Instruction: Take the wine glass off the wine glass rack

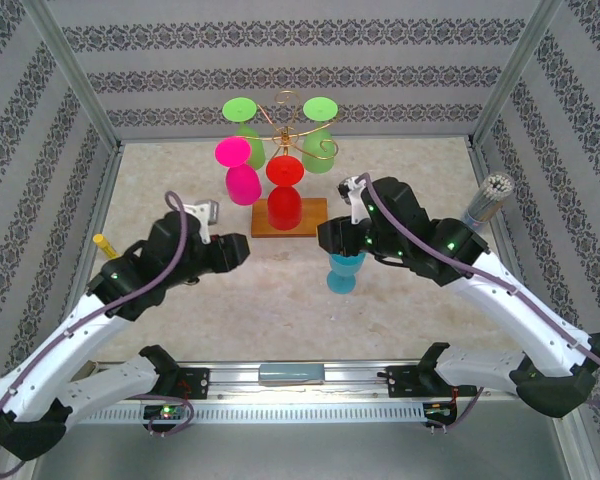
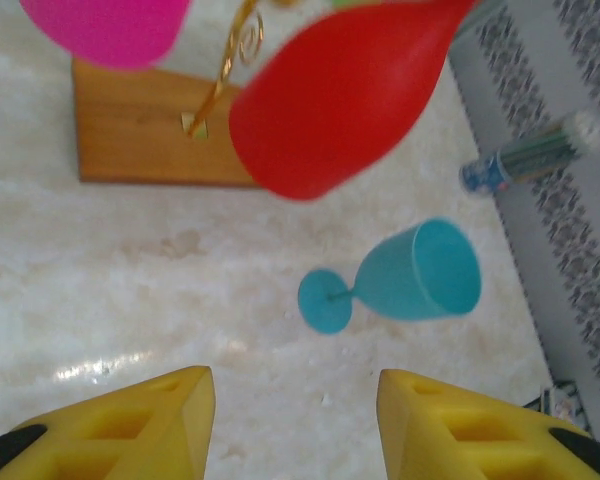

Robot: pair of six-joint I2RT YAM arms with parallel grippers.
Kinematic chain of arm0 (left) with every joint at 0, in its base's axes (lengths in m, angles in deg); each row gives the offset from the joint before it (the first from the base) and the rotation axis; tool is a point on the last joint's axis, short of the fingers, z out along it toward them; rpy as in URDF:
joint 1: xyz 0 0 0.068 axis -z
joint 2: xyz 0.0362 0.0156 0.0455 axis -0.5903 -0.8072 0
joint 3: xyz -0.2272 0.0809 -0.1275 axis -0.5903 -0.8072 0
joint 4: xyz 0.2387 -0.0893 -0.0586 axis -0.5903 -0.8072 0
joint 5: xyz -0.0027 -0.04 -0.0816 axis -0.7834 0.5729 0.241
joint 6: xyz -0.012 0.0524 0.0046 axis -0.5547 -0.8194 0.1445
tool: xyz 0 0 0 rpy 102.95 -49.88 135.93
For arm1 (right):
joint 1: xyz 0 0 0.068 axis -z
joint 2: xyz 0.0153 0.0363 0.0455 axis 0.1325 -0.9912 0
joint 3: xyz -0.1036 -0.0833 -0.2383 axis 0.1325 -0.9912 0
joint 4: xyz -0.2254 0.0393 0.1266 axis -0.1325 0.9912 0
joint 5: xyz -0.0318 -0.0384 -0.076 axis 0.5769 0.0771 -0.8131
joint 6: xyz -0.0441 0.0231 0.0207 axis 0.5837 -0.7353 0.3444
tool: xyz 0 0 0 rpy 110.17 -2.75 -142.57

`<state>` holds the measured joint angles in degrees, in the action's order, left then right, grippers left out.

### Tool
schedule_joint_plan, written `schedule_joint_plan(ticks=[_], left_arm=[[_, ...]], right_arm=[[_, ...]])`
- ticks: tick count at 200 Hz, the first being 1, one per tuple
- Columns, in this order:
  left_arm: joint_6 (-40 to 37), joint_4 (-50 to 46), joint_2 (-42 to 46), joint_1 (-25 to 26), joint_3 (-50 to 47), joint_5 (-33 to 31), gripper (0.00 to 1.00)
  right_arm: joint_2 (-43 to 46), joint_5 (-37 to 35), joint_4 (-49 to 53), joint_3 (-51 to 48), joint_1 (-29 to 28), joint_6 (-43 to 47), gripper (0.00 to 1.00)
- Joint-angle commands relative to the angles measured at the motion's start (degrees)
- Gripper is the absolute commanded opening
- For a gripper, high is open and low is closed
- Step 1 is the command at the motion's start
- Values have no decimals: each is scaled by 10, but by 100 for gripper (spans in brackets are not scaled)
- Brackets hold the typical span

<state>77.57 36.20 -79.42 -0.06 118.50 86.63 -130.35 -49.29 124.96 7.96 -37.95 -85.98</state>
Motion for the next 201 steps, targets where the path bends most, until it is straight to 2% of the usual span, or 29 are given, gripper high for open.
schedule_joint_plan(ticks=[1, 30, 88, 168, 201], left_arm=[[-29, -11, -6, -44, 36, 67, 49], [-42, 18, -42, -67, 75, 108, 51], [-45, 67, -88, -115, 107, 177, 56], [-49, 98, -123, -152, 134, 220, 57], [-44, 107, -128, -162, 135, 231, 57]], right_arm=[[-20, 56, -73, 15, 21, -32, 40], [-45, 108, -132, 25, 51, -63, 46], [-88, 132, -172, 51, 87, -97, 52], [-135, 161, -210, 75, 116, -121, 53], [-146, 172, -225, 72, 128, -132, 50]])
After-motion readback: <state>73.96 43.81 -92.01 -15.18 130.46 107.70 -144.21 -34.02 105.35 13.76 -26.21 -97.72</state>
